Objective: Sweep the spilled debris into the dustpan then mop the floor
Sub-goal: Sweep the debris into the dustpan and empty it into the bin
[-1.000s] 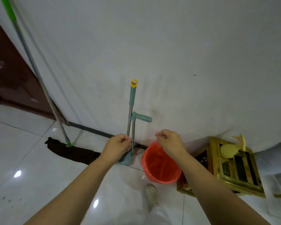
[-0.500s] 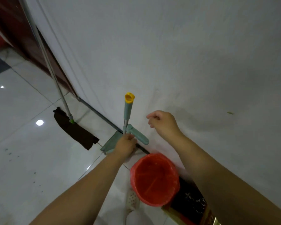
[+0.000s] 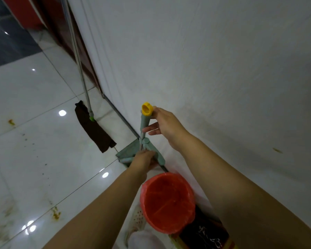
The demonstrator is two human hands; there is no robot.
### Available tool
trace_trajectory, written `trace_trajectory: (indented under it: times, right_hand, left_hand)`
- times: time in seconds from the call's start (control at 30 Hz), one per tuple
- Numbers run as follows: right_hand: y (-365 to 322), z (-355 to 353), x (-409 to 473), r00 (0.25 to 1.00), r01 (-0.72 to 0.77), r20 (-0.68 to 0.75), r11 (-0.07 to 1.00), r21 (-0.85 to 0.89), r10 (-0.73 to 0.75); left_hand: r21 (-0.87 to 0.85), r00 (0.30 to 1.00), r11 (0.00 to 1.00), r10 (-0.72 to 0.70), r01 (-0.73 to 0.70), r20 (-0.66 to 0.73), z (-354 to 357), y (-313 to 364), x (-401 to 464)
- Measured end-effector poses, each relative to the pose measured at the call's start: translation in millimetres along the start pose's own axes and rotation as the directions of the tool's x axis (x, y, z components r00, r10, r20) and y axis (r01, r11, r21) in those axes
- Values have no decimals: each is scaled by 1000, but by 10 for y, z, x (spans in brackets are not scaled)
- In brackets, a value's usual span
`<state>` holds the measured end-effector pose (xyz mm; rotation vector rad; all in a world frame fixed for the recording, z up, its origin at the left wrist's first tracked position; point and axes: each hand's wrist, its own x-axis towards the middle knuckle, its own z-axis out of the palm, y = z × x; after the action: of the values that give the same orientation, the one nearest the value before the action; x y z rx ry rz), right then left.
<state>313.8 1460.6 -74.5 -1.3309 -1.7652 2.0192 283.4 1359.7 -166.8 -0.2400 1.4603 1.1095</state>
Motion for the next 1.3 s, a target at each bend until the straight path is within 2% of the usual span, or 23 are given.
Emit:
trace_trajectory:
  times: [0.13, 0.27, 0.47, 0.63, 0.8, 1.0, 1.1, 1.23, 1.3]
  right_hand:
    - [-88, 116, -33, 982, -134, 130, 990, -39, 138]
    - [-182, 326, -123, 925, -287, 221, 950, -123, 308]
    - [-236, 862, -325, 900, -284, 235, 904, -321, 366]
    - [-259, 1212, -583, 894, -286, 235, 890, -354, 381]
    - [-254, 1692, -942, 869, -265, 297, 879, -396, 395]
    - [-191, 2233, -1455, 833, -291, 326, 856, -428, 446]
    - [-77, 2499, -1701, 804, -354, 316, 833, -426, 503]
    - [80, 2746, -1996, 696, -504, 335, 764, -403, 636]
    - [163, 2886, -2104, 655, -526, 328, 722, -449, 681]
  left_hand:
    - [-10, 1000, 1000, 13, -13, -13, -183, -104, -103]
    - [-45, 1000, 999, 16, -16, 9, -448, -311, -167]
    - [-167, 1000, 986, 21, -24, -18, -849, -594, -262]
    - [-225, 1000, 974, 13, -16, -15, -1216, -740, -489]
    - [-276, 998, 959, 61, -58, 0, -1659, -873, -775]
    - [-79, 976, 978, 183, -193, -118, -2222, -1126, -1132]
    - [39, 949, 962, 274, -272, -155, -2494, -1294, -1376]
    - [129, 936, 941, 329, -314, -123, -2811, -1492, -1699]
    - [146, 922, 930, 357, -337, -147, -2922, -1569, -1862]
